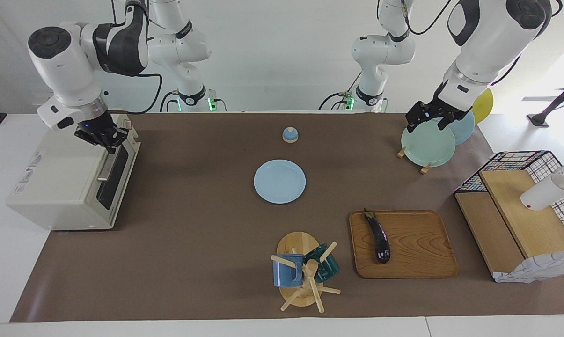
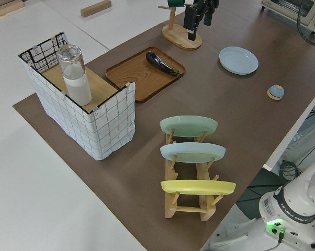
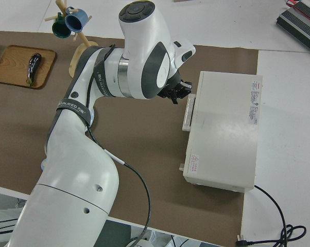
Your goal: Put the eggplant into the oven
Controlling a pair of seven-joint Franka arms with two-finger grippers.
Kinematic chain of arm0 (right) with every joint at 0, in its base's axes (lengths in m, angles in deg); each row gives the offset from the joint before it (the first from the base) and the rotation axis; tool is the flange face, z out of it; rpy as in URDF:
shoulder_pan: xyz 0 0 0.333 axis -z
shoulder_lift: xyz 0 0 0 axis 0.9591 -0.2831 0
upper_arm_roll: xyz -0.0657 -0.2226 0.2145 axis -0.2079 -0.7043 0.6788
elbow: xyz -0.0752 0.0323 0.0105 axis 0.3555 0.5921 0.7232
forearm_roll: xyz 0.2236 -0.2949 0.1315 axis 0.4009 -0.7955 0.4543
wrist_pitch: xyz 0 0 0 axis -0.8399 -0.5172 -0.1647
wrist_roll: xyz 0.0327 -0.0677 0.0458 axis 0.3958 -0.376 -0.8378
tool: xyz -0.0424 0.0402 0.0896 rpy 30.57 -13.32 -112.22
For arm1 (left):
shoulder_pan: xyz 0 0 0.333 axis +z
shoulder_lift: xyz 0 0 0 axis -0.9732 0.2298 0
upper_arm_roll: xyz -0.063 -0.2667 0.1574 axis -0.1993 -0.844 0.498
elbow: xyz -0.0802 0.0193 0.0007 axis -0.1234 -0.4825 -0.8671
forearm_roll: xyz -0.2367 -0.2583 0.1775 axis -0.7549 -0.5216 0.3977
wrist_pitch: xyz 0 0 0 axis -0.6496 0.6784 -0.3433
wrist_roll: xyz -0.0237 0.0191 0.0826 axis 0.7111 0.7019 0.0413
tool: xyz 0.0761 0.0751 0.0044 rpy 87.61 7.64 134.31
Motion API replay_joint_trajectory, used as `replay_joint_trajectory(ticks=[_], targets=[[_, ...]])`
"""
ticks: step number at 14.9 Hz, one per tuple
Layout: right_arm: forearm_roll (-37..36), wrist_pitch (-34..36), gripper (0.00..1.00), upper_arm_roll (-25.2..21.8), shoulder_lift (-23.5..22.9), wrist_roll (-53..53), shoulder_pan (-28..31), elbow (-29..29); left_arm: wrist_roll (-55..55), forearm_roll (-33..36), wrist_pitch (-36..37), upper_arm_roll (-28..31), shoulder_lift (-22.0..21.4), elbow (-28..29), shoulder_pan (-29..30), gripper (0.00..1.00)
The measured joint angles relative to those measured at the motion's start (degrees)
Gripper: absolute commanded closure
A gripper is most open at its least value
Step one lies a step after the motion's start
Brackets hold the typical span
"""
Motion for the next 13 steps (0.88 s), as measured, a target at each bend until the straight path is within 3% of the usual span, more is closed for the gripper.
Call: replay_joint_trajectory(ticks=[13], targets=[[-0.23, -5.27, 1.0, -0.03, -0.89, 1.23, 2.81, -4.36, 0.0, 0.0, 0.0, 0.0, 0.0, 0.0, 0.0, 0.0]])
